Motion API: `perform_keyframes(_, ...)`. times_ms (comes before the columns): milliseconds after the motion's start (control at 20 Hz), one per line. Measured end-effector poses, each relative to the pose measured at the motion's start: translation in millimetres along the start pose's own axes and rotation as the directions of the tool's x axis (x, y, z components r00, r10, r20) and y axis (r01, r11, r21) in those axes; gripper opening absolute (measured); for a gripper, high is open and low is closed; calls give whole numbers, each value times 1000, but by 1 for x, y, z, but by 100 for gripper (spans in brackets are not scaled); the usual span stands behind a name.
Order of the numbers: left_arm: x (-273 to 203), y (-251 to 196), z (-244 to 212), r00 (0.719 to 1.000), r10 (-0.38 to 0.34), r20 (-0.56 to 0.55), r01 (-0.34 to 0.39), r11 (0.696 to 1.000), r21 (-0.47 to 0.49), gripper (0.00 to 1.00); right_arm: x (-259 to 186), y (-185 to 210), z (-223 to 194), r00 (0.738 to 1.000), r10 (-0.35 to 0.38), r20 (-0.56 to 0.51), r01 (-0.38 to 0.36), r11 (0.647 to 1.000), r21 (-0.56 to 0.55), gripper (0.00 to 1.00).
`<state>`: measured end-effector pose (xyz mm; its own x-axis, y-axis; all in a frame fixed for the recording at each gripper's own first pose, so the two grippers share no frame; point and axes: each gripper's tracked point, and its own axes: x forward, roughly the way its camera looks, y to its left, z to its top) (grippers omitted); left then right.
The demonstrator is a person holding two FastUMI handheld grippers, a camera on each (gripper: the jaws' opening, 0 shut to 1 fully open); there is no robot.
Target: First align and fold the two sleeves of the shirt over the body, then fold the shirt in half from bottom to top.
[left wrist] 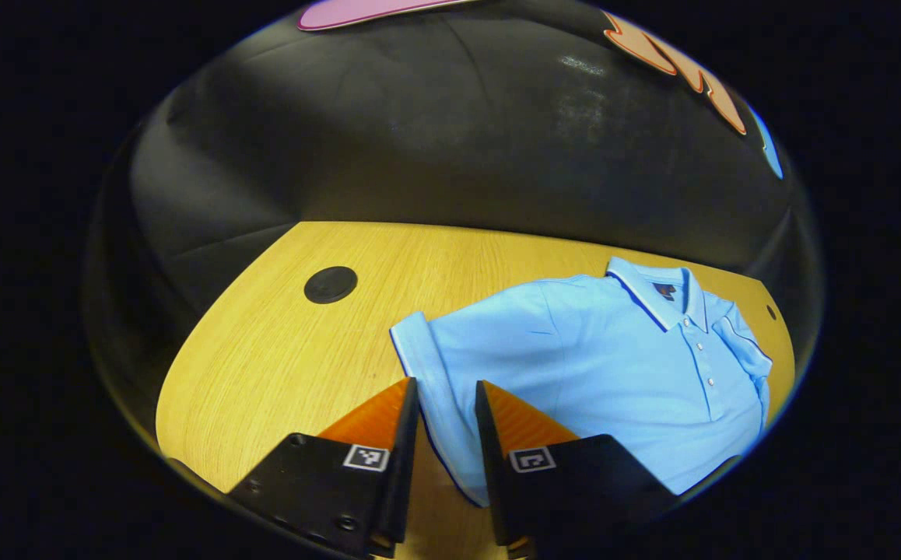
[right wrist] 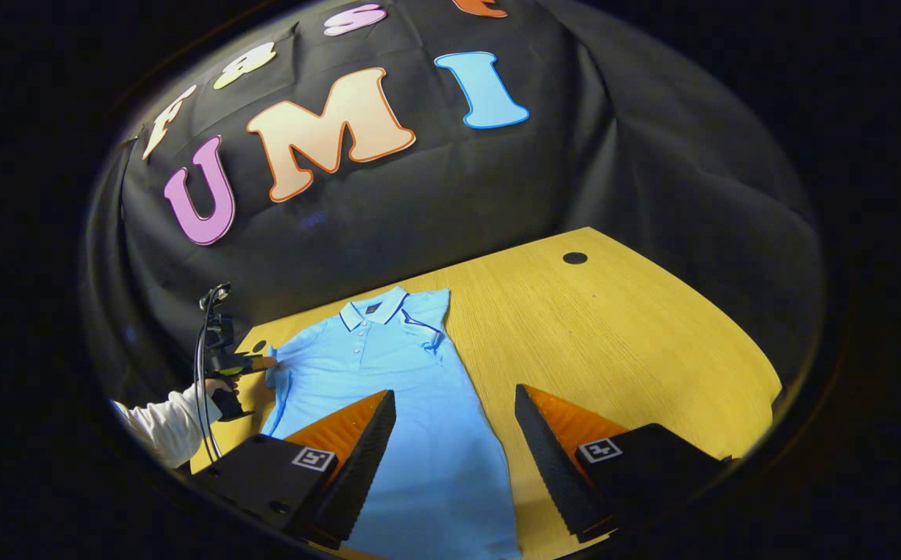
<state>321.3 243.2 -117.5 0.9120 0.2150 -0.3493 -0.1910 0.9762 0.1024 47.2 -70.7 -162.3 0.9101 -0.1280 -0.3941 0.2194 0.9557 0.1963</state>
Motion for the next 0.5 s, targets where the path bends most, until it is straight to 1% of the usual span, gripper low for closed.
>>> perform_keyframes(100,1,-6,1,1000,-26,2,26,1000,-6,11,0,0,-1,1000,-3,1,3,1000,-3,97)
perform_keyframes(150,1,-7,2,999,-36,5,36,999,-4,5,-1,0,1,1000,-5,4,5,1000,-3,97)
perform_keyframes(200,0,-10,3,998,-56,7,56,998,-7,1,-2,-1,3,1000,-6,10,6,1000,-2,97)
perform_keyframes(300,-6,-11,13,997,-70,27,70,998,5,0,-4,-4,4,1000,-10,14,10,1000,0,97)
perform_keyframes(350,-10,-17,26,995,-82,58,81,996,22,0,-4,-5,6,1000,-12,17,12,1000,-3,92)
perform_keyframes(400,-14,-26,40,991,-98,91,94,994,48,0,-4,-5,6,1000,-11,22,11,1000,-9,92)
perform_keyframes(450,-19,-39,47,987,-126,97,118,990,79,0,-3,-7,6,1000,-12,23,12,1000,-19,92)
perform_keyframes(500,-23,-54,53,984,-147,100,135,984,112,0,-2,-8,5,1000,-13,19,14,999,-29,97)
